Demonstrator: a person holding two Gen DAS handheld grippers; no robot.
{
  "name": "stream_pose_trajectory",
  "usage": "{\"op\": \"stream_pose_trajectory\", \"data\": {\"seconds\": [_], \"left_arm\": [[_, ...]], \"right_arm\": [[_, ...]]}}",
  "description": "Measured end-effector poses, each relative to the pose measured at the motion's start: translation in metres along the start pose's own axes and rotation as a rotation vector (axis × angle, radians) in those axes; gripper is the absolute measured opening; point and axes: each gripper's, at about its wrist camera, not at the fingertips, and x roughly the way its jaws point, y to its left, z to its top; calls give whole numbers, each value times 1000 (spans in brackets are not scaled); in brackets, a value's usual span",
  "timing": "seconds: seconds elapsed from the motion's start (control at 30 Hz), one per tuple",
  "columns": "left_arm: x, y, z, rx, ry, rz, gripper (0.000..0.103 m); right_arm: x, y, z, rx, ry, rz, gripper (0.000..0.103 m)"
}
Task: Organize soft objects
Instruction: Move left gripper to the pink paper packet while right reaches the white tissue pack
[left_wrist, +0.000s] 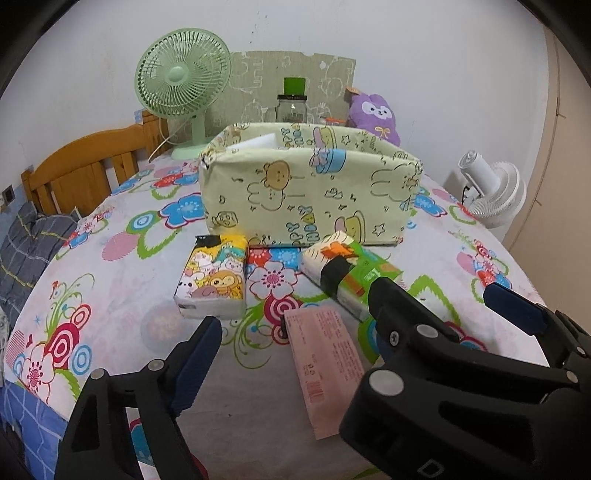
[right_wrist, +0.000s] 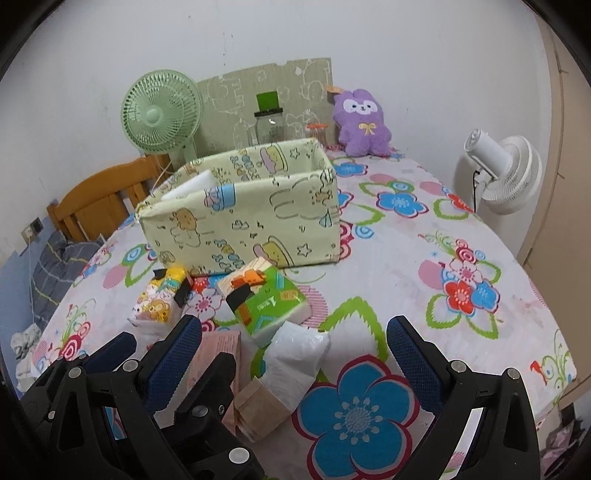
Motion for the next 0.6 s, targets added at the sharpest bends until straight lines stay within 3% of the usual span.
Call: {"op": "stream_pose_trajectory", "data": {"seconds": [0.3,0.6], "left_arm": [[10,7,-5,-23,37,-4,85],[17,1,-8,5,57,8,82]], "right_arm": [[13,0,-4,1,54,-14,101],[26,-2,-7,1,115,-13,75]]}}
